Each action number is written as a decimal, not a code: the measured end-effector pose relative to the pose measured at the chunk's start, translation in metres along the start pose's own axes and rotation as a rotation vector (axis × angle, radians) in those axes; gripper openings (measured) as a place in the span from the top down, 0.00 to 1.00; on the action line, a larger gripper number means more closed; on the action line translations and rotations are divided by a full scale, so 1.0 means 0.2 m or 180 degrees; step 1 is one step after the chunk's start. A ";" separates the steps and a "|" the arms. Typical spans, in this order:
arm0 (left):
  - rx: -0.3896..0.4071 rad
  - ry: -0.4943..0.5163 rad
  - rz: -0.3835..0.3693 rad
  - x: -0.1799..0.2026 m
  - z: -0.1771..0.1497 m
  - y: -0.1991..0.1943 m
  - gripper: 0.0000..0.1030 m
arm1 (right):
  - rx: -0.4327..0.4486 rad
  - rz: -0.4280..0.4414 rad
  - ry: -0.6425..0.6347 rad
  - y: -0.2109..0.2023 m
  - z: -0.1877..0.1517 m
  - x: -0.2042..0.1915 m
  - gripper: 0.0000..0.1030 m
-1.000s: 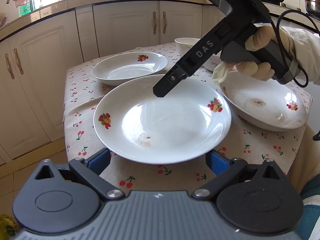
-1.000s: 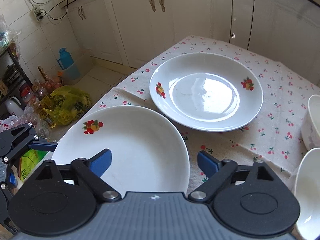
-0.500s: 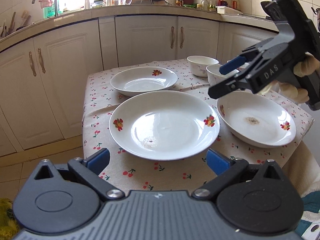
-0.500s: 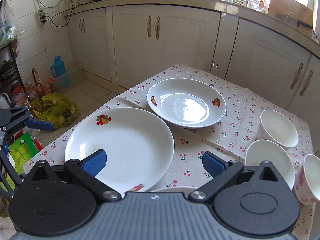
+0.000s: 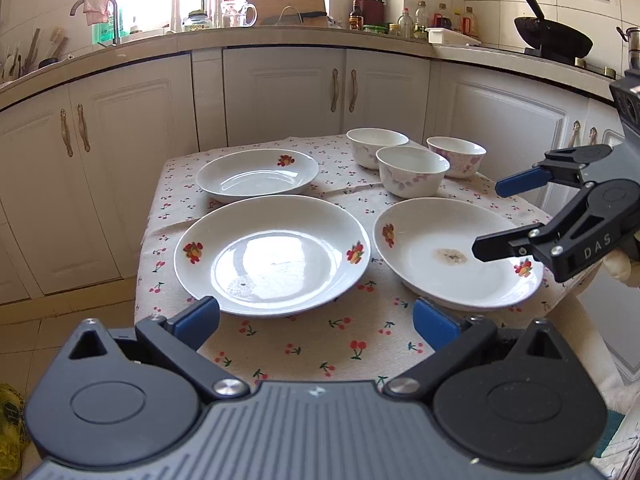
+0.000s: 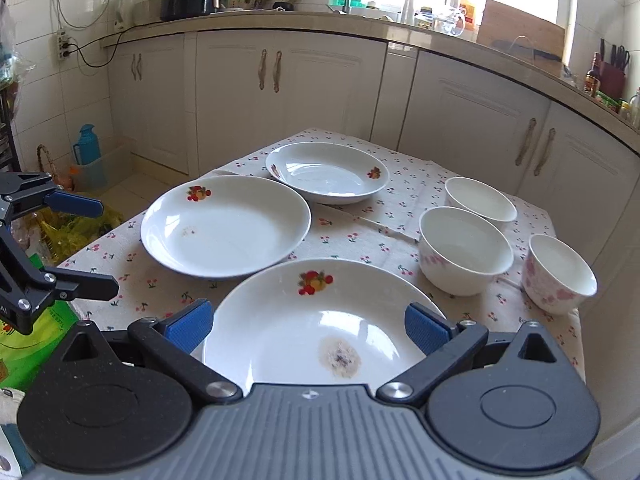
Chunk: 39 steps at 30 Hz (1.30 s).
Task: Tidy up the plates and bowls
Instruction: 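Move the left gripper to the rim of the stained white plate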
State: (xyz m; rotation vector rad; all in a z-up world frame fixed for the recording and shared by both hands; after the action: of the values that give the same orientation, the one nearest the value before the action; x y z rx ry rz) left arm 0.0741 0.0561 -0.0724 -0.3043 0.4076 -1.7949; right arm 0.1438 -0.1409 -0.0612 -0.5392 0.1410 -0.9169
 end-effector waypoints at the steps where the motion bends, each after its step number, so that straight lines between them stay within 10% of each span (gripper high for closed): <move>1: -0.0013 0.0010 -0.0019 0.02 0.00 0.00 0.01 | 0.0003 -0.0023 0.0010 -0.02 -0.02 0.01 0.00; 39: -0.0475 0.0470 -0.0677 0.36 0.27 0.50 0.01 | -0.0234 0.0123 0.0246 0.00 -0.43 0.15 0.00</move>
State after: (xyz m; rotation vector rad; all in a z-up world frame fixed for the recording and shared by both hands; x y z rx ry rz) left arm 0.1664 -0.0420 -0.0670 -0.3303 0.6353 -2.0062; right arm 0.1322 -0.1971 -0.1317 -0.5673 0.2549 -0.8979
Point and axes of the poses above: each gripper's, at about its wrist camera, not at the fingertips, and y roughly the way its jaws point, x to its right, z to its top, the point moved 5 cm from there along y, roughly the way its jaws point, and after that the axes turned 8 degrees about x, right-handed, at the moved point
